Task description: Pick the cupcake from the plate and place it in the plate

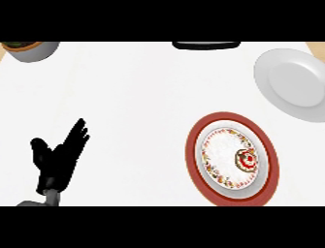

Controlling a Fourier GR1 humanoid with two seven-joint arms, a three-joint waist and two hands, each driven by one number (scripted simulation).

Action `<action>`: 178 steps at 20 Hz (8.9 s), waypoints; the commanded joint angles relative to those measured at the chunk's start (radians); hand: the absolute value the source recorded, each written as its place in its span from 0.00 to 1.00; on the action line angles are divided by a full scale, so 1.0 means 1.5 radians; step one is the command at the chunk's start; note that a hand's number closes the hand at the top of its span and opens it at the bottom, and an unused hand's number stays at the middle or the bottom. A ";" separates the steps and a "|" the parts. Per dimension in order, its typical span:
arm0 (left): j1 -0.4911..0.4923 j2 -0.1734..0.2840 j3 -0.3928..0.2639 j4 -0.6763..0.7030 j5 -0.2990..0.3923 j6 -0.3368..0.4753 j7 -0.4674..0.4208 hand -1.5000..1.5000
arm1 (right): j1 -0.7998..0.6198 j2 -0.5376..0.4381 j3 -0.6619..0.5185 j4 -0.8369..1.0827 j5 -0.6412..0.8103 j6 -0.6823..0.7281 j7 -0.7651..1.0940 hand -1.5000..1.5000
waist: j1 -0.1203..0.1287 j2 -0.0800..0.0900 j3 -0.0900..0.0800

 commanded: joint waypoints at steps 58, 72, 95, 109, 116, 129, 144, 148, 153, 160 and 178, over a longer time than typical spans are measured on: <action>0.059 -0.076 0.075 -0.064 -0.095 -0.107 0.061 0.50 | -0.004 0.087 0.306 -0.016 0.529 0.274 0.488 0.00 | 0.022 0.001 0.000; 0.019 -0.119 0.087 0.016 -0.137 -0.104 0.013 0.50 | -0.093 0.132 0.367 0.064 0.654 0.303 0.507 1.00 | 0.022 0.001 0.000; 0.016 -0.119 0.097 -0.027 -0.139 -0.094 0.072 0.50 | -0.077 0.248 0.364 -0.082 0.684 -0.056 0.373 1.00 | 0.020 0.002 0.001; 0.010 -0.116 0.106 -0.012 -0.139 -0.116 0.051 0.50 | -0.205 0.090 0.028 0.218 0.354 -0.144 0.066 1.00 | 0.027 0.004 0.001; 0.022 -0.123 0.087 -0.038 -0.150 -0.116 0.064 0.50 | -0.390 -0.013 -0.088 0.521 0.281 -0.169 -0.080 1.00 | 0.045 0.009 0.002; -0.015 -0.132 0.078 -0.030 -0.159 -0.117 0.070 0.50 | -0.518 -0.159 -0.131 0.898 0.296 -0.134 -0.128 1.00 | 0.075 0.021 0.004; -0.010 -0.131 0.089 -0.024 -0.143 -0.128 0.068 0.50 | -0.525 -0.180 -0.214 0.939 0.203 0.044 -0.306 0.00 | 0.070 0.025 0.009; -0.006 -0.128 0.087 -0.027 -0.148 -0.128 0.066 0.50 | -0.530 -0.200 -0.258 0.959 0.160 0.085 -0.307 0.00 | 0.066 0.023 0.007; -0.016 -0.137 0.092 -0.023 -0.157 -0.107 0.069 0.50 | -0.496 -0.256 -0.280 0.987 0.135 0.218 -0.311 0.00 | 0.056 0.022 0.007; 0.000 -0.143 0.092 -0.001 -0.164 -0.103 0.041 0.50 | -0.411 -0.285 -0.268 0.998 0.136 0.395 -0.379 0.00 | 0.045 0.016 0.006; -0.025 -0.136 0.117 0.049 -0.163 -0.118 0.018 0.50 | -0.302 -0.269 -0.203 0.978 0.182 0.385 -0.477 0.00 | 0.032 0.007 0.003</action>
